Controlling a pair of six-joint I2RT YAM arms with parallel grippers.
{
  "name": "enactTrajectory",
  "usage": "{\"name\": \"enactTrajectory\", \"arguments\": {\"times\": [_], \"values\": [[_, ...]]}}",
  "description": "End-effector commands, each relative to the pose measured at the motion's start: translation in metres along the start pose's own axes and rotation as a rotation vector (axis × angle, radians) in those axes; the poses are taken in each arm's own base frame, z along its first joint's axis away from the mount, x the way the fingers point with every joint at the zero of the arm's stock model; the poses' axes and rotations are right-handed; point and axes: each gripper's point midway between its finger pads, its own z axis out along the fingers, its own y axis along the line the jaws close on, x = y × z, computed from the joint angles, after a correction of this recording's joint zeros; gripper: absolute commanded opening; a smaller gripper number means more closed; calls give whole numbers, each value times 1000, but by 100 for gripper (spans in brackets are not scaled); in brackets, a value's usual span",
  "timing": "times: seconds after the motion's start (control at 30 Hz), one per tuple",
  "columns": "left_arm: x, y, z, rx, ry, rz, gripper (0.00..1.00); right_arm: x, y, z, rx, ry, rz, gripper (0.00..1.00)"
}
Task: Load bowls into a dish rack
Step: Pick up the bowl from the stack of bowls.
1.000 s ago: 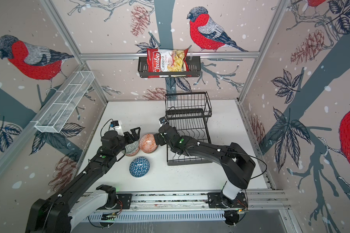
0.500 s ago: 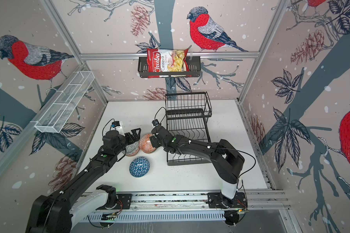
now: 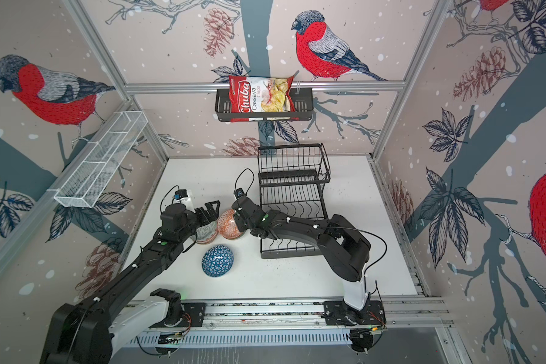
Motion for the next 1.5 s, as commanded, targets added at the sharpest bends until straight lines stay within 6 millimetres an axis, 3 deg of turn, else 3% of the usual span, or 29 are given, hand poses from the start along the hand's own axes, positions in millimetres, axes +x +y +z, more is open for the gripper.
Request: {"name": "enactTrajectory", "arguments": {"times": [0.0, 0.77, 1.27, 1.47], "values": [[-5, -2, 0, 2, -14, 3, 98, 4, 1, 5, 0, 21, 6, 51], [-3, 7, 1, -34, -19, 14, 98, 0, -1, 9, 15, 29, 9, 7], [-6, 10, -3, -49, -46, 46, 98, -29, 8, -14, -18, -43, 21, 1], [-5, 10, -3, -46, -45, 52, 98, -29, 11, -15, -39, -44, 20, 1]]}}
